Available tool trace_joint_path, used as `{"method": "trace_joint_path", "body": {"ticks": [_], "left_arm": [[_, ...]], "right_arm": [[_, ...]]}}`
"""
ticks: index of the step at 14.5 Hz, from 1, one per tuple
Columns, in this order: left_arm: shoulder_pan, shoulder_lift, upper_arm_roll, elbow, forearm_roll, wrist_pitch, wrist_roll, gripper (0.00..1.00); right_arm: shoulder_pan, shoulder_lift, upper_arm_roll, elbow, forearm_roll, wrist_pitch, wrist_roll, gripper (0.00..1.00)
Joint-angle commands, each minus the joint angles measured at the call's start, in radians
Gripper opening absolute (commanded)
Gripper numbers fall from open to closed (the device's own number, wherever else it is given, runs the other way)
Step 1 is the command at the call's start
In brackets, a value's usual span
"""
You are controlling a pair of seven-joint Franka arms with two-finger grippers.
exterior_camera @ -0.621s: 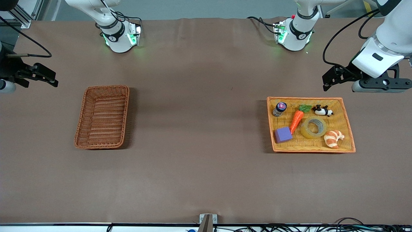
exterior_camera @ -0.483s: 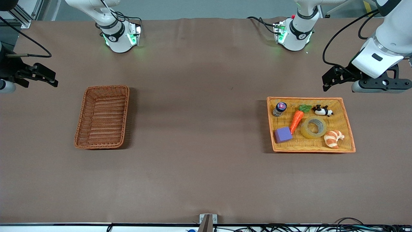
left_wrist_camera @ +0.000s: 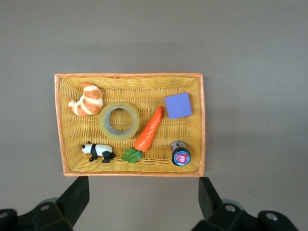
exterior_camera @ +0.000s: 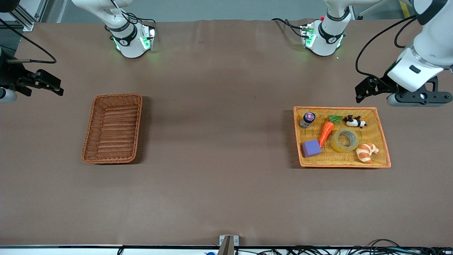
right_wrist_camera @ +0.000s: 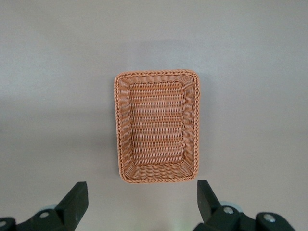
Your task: Move tape to another basket
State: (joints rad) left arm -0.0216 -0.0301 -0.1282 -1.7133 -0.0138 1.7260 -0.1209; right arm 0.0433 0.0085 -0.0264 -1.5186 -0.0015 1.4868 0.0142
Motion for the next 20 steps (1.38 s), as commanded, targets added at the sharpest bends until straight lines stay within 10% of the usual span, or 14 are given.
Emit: {"method": "trace_joint_path", "body": {"ticks": [1,20], "left_arm": [[0.003,0.025,0.044,-0.008,-0.023,0.026,0.043,0.97],[0.011,0.400,0.180,-0.391,0.110,0.634,0.072,0.98]], "right_arm": [[-0.010,-0.010,0.002,-0.015,0.018,0.001,-0.007,1.00],[-0.010,-0.007,0.002,-0.023,0.018,0.003,-0.007,1.00]]}}
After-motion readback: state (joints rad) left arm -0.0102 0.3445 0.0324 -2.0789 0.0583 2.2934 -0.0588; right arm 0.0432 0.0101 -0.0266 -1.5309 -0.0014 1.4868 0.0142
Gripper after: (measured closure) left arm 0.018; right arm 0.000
